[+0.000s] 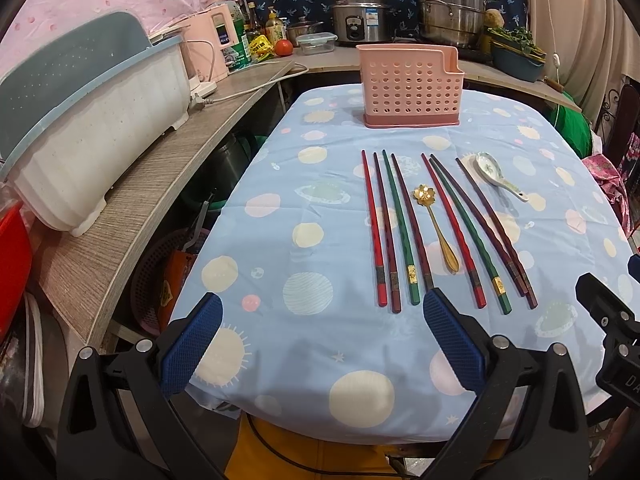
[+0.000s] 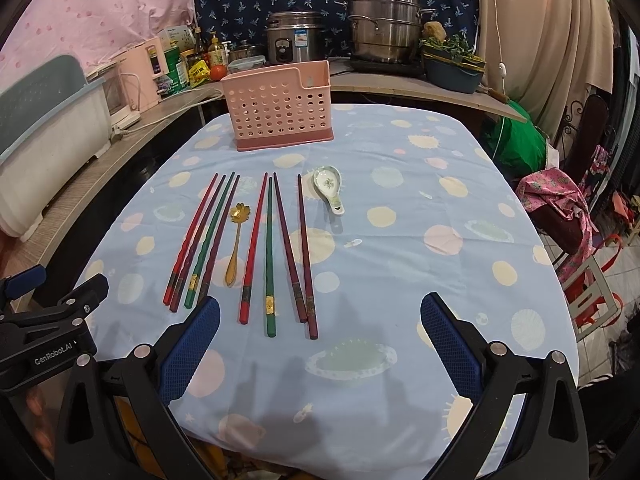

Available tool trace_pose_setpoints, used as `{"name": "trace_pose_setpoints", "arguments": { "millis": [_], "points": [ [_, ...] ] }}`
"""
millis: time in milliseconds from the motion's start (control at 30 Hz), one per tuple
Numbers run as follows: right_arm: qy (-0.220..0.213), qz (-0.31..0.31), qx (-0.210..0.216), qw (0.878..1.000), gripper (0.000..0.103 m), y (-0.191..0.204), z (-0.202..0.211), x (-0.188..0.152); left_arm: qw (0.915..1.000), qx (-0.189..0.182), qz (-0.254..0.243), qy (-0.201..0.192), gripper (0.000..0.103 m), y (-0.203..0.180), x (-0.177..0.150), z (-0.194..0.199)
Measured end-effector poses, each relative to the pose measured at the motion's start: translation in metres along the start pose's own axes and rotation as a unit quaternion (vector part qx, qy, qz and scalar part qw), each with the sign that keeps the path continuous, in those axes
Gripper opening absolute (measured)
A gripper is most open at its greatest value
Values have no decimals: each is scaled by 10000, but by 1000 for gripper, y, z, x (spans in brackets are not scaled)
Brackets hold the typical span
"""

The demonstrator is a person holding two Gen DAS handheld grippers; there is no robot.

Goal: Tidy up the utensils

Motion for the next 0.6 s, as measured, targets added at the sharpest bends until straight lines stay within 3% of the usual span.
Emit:
{"name": "trace_pose_setpoints", "arguments": {
  "millis": [600],
  "points": [
    [10,19,7,10000,96,0,0,0,10000,13,-1,11,96,1,2,0]
  ]
}}
Point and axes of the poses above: each gripper's, at about its wrist camera, not at the fingertips, and z roughly against the way its jaws point, y to its left, x to its top, the point moved 1 cm from there along -z, roughly the way its jaws point, and after that the axes turned 12 degrees about y, right-handed, at the moved point
